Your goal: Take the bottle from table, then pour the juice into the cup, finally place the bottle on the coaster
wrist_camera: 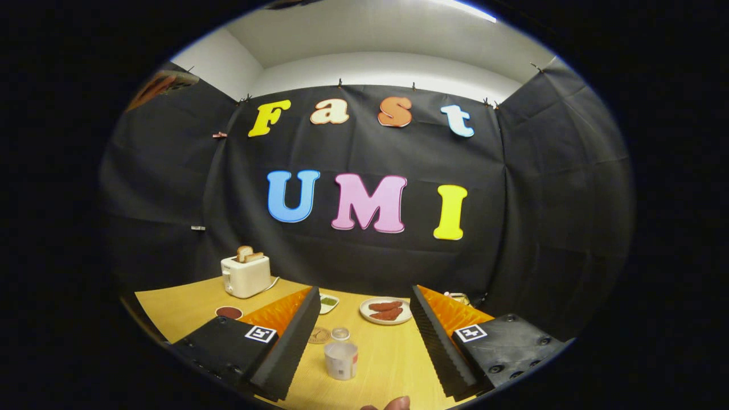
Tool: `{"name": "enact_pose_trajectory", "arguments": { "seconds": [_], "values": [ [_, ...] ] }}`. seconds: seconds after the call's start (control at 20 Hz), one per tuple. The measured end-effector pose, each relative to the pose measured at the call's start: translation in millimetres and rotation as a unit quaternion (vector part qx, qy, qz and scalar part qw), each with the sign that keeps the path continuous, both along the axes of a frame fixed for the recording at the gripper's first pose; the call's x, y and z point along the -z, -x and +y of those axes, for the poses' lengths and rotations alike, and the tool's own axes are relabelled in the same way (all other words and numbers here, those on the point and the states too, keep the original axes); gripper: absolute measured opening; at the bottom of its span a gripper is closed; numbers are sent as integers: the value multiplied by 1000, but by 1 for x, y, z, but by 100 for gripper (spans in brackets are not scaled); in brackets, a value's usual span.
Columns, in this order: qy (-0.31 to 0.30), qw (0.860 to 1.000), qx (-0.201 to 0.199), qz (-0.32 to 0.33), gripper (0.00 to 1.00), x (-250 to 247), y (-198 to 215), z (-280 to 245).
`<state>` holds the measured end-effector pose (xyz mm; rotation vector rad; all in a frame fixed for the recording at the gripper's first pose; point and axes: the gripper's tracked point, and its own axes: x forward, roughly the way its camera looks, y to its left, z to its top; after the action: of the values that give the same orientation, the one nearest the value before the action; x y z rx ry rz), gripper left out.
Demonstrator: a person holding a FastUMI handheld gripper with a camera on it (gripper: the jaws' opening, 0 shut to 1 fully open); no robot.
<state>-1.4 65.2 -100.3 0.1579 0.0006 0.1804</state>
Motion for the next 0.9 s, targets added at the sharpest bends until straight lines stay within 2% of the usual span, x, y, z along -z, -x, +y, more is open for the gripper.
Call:
{"name": "enact_pose_trajectory", "arguments": {
  "seconds": [0.25, 0.45, 0.9],
  "values": [
    [-14, 999, -10, 31, 97, 82, -17, 27],
    [-24, 999, -11, 44, 97, 129, -32, 51],
    [-26, 998, 4, 61, 97, 176, -53, 75]
  ]
}}
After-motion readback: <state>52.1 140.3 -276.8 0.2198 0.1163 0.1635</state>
